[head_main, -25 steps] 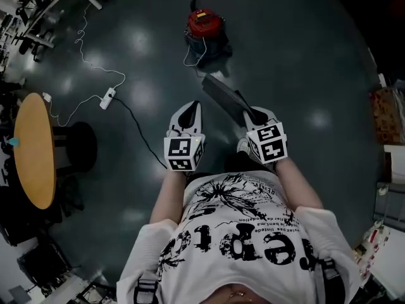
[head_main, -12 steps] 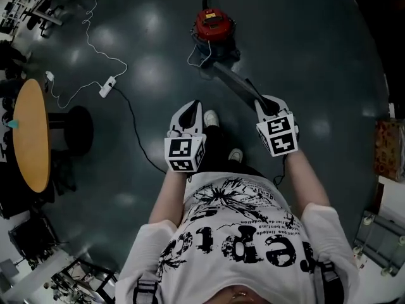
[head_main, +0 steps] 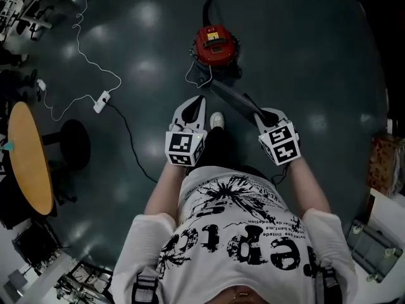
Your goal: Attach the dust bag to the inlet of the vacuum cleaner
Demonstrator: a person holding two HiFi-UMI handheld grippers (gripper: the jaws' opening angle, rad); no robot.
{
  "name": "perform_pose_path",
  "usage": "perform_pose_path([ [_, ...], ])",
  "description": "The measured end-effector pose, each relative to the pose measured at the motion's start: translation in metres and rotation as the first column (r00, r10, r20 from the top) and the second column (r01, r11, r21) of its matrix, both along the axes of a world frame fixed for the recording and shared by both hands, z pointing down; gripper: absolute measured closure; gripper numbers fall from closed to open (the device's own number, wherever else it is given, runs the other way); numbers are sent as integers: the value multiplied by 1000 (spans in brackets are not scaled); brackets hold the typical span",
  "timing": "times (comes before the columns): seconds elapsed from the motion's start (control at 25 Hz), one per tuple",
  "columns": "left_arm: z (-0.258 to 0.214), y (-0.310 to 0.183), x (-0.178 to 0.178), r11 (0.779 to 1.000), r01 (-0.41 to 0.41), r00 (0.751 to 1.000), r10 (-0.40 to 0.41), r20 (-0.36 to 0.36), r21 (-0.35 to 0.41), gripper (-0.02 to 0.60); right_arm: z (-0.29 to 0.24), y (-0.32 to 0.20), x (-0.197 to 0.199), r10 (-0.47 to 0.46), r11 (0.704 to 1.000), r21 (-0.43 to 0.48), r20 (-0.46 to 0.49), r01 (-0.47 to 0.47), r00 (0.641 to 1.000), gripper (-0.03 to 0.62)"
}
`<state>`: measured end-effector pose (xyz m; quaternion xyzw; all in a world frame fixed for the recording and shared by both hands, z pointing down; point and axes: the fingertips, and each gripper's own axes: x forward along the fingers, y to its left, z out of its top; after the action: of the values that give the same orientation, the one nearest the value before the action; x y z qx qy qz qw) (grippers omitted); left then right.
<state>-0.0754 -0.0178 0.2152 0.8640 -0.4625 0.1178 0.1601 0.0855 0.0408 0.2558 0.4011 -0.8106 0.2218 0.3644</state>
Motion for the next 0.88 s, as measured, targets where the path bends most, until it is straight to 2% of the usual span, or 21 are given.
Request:
perform_pose_path([
  [0.12, 0, -47, 3, 1000, -4, 999, 3, -34, -12, 578, 8, -36, 0, -22, 999, -49, -9, 21, 1000, 569],
  [0.28, 6, -95, 13, 1000, -13, 1000, 13, 12, 11, 578, 21, -77, 2, -57, 997, -60, -17, 56, 998, 569],
  [0.52, 32, -123, 27, 997, 72, 997, -71, 4, -33, 578, 53, -106, 11, -125, 988, -92, 38, 128, 991, 569],
  [0.72, 91, -142, 15, 973, 229, 973, -229, 13, 6, 578, 115, -121, 20, -216, 974, -55, 82, 221, 973, 569],
  [0.88, 174, -148, 13, 969, 244, 968, -245, 45, 36, 578, 196, -131, 25, -279, 960, -9, 75, 281, 957, 569],
])
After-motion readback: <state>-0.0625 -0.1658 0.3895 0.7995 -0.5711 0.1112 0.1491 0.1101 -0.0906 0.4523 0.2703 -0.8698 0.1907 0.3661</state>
